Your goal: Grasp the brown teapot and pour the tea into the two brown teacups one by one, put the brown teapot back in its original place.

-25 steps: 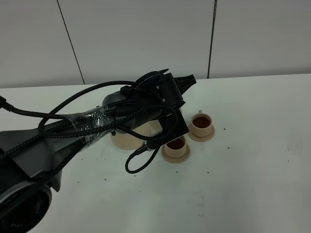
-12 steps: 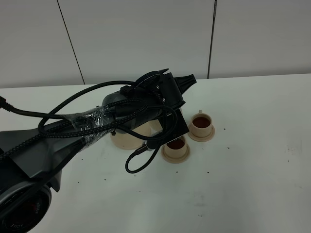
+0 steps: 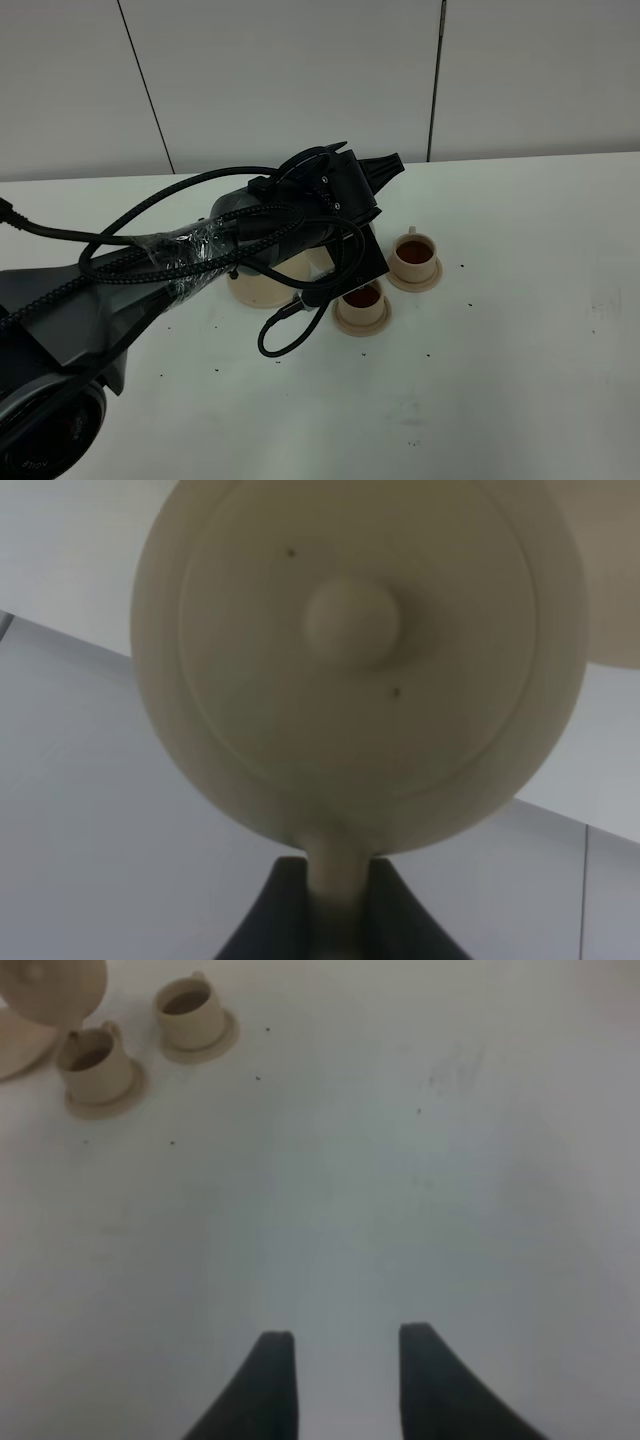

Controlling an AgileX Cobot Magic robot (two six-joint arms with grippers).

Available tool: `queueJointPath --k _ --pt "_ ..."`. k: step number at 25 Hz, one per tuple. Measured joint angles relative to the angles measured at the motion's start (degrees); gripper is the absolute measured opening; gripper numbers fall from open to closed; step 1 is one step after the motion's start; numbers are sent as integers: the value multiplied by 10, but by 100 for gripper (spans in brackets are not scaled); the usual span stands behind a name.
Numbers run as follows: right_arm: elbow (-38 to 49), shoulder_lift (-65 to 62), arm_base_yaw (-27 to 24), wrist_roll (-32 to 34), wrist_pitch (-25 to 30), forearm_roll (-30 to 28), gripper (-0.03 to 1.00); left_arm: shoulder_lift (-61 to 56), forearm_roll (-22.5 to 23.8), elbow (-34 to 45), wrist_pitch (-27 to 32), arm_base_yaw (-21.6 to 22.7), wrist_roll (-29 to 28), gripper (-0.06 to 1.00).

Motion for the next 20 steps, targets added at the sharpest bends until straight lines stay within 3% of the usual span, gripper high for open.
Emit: queueJointPath --k 20 --pt "0 0 0 0 0 0 24 0 0 0 0 0 -4 17"
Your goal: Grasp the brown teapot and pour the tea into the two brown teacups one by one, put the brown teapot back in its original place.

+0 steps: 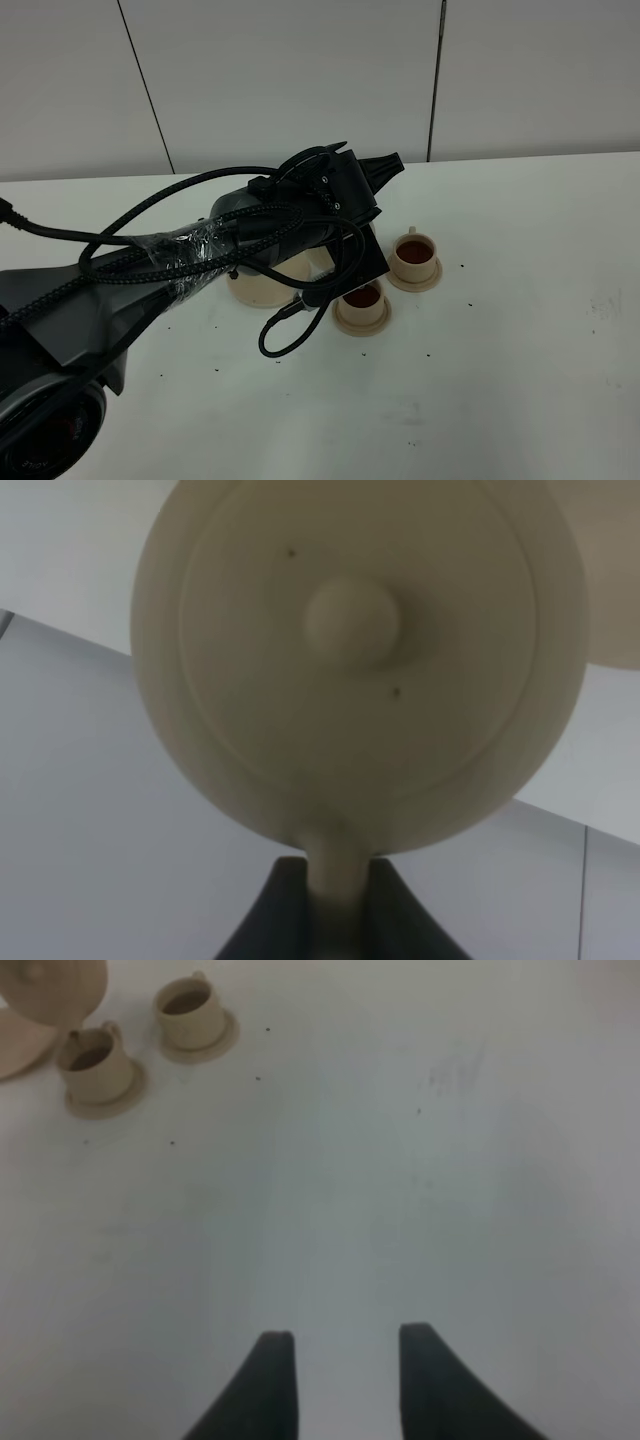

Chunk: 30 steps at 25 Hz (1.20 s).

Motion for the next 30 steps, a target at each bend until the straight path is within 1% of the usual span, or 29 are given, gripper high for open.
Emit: queueJointPath --k 30 --pt "0 0 0 0 0 0 24 0 0 0 -4 0 1 17"
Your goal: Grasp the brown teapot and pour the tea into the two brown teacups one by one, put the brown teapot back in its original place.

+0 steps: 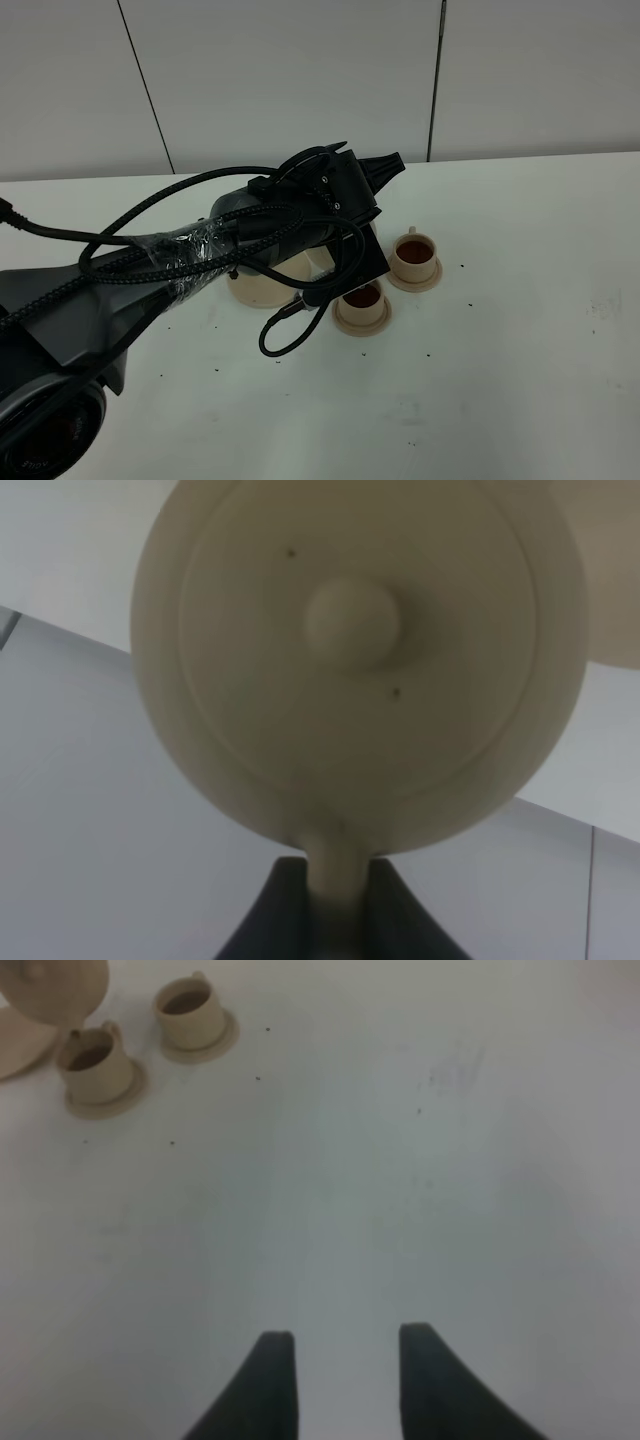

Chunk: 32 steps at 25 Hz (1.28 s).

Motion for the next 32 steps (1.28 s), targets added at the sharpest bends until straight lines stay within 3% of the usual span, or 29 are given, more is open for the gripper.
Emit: queueJointPath --k 32 --pt "0 0 0 1 0 0 24 0 0 0 -2 0 1 17"
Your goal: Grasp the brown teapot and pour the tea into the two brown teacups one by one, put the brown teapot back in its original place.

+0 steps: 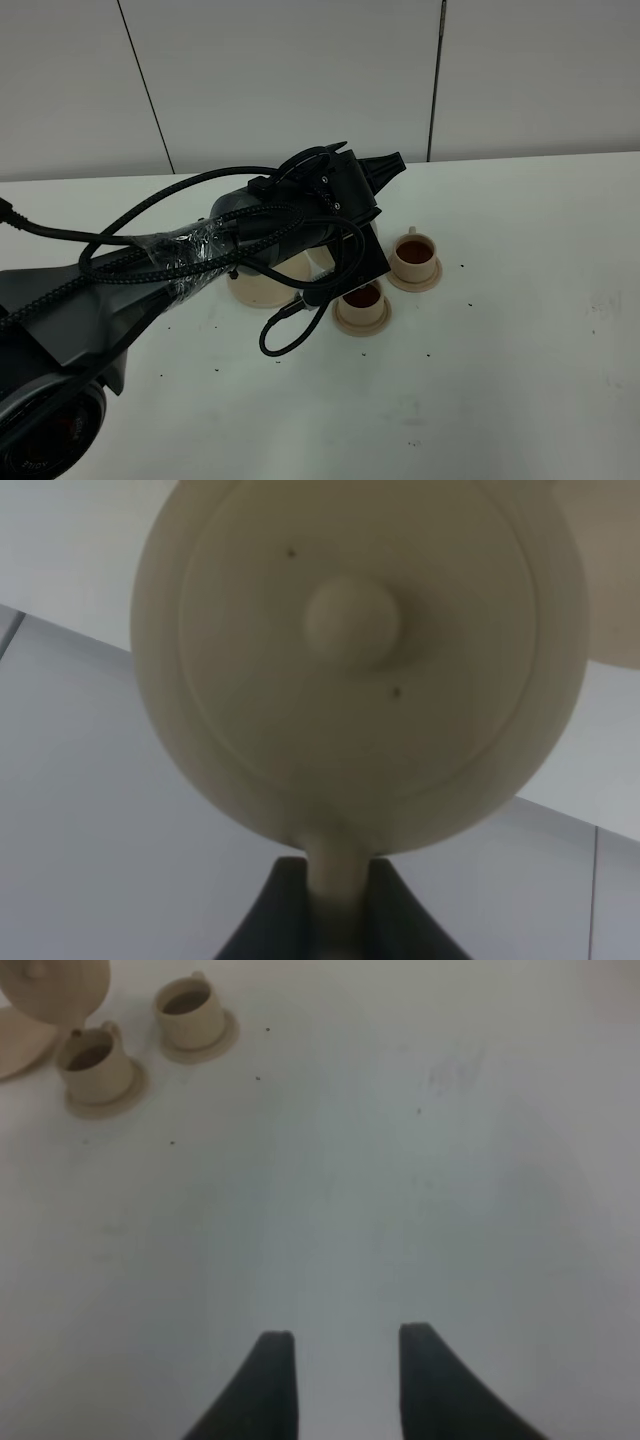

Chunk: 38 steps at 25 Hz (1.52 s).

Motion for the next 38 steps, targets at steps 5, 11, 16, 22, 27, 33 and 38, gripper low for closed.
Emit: queueJointPath --k 5,11,16,22,27,33,38 --pt "0 0 0 0 0 0 24 0 0 0 0 0 0 17" --pt "0 0 0 0 0 0 24 0 0 0 0 0 0 17" --pt "0 0 0 0 0 0 24 0 0 0 0 0 -3 17" --pt "0 0 0 0 0 0 24 0 -1 0 0 0 -17 17" --pt "0 0 0 0 0 0 24 0 -3 0 6 0 -34 17" --pt "0 0 0 0 0 0 24 0 -6 0 25 0 -49 17" --pt "0 0 0 0 0 0 24 0 -24 0 27 2 -76 17"
